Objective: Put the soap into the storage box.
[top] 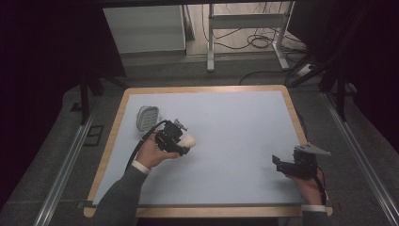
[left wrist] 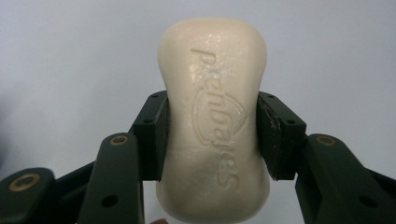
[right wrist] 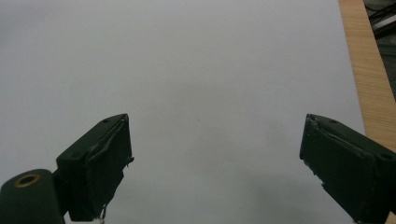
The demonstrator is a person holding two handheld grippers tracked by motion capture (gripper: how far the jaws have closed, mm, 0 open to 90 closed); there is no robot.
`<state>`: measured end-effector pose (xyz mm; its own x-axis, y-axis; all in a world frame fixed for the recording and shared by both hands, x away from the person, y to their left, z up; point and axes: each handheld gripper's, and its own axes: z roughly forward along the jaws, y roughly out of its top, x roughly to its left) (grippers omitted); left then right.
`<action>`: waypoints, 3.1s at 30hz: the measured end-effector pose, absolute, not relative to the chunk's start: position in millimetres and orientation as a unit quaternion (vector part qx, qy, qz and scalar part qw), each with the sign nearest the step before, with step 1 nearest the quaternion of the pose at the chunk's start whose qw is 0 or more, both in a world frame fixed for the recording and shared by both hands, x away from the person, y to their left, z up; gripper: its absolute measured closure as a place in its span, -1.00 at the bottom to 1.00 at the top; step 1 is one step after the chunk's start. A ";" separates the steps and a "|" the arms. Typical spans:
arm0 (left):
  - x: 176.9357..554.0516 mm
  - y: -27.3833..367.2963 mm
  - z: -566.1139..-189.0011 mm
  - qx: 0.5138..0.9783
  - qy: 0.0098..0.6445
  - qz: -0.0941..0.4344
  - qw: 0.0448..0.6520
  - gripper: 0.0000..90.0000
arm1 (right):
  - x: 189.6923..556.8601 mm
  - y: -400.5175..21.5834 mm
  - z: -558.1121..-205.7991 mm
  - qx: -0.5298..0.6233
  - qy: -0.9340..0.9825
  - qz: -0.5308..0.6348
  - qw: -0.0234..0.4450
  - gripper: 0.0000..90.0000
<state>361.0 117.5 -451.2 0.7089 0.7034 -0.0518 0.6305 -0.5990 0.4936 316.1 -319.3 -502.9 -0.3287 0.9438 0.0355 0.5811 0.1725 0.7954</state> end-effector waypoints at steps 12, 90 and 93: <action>368.4 128.0 -444.5 0.883 0.387 0.081 0.252 0.10 | 316.6 -320.1 -504.1 0.526 0.726 0.370 0.245 -0.81; 449.8 204.0 -430.4 0.820 0.508 0.112 0.238 0.10 | 319.1 -321.1 -510.6 0.532 0.729 0.357 0.240 -0.81; 453.7 207.2 -433.6 0.816 0.517 0.112 0.233 0.10 | 319.1 -321.3 -510.7 0.532 0.729 0.356 0.240 -0.81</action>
